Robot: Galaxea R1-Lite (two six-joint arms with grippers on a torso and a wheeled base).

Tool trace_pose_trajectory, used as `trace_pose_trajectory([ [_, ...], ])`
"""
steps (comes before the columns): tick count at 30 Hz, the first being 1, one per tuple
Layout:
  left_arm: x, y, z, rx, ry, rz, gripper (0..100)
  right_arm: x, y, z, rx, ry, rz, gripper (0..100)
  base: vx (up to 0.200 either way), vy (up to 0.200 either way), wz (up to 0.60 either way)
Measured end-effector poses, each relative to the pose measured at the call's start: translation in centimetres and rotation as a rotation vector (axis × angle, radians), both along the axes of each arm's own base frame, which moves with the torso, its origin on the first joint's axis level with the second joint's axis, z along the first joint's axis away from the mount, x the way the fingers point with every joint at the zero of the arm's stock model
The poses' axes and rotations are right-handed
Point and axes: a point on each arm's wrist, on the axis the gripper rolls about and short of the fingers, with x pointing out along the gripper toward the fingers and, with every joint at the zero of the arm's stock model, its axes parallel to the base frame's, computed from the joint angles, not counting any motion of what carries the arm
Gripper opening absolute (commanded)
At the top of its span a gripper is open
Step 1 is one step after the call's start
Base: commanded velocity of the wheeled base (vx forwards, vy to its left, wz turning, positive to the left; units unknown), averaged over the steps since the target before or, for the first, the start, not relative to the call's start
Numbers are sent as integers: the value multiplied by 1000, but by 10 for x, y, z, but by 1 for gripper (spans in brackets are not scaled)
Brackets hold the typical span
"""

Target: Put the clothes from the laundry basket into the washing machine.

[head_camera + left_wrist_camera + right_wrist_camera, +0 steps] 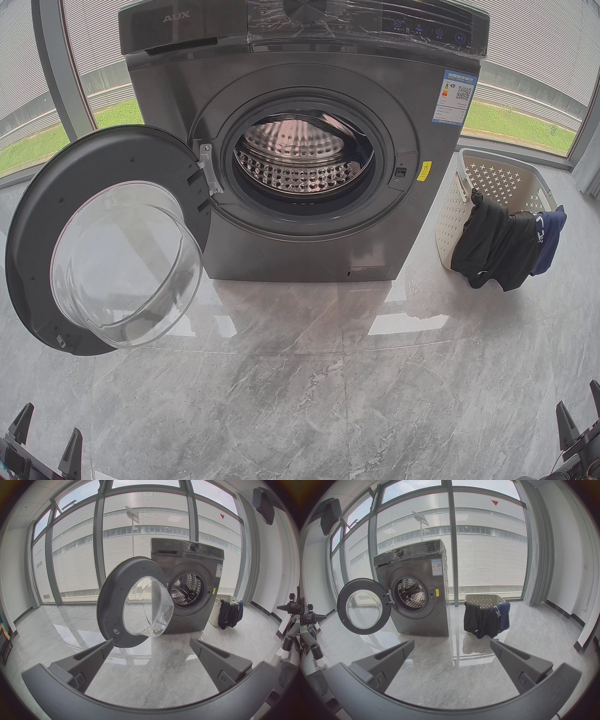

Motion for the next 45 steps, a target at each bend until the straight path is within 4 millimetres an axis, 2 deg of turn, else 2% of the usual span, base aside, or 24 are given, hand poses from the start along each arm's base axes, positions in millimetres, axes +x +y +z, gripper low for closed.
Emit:
trace_pose_trajectory([
  [7, 0, 0, 0, 0, -1, 0, 100, -2, 0, -5, -23, 18, -25, 100, 0, 0, 0],
  [28, 0, 0, 0, -1, 0, -1, 100, -3, 0, -5, -31, 8, -22, 100, 0, -200, 0],
  [37, 0, 0, 0, -1, 0, 0, 100, -3, 0, -5, -31, 8, -22, 100, 0, 0, 0],
  [45, 0, 0, 0, -1, -1, 0, 100, -3, 0, -5, -31, 9, -22, 100, 200, 0, 0],
])
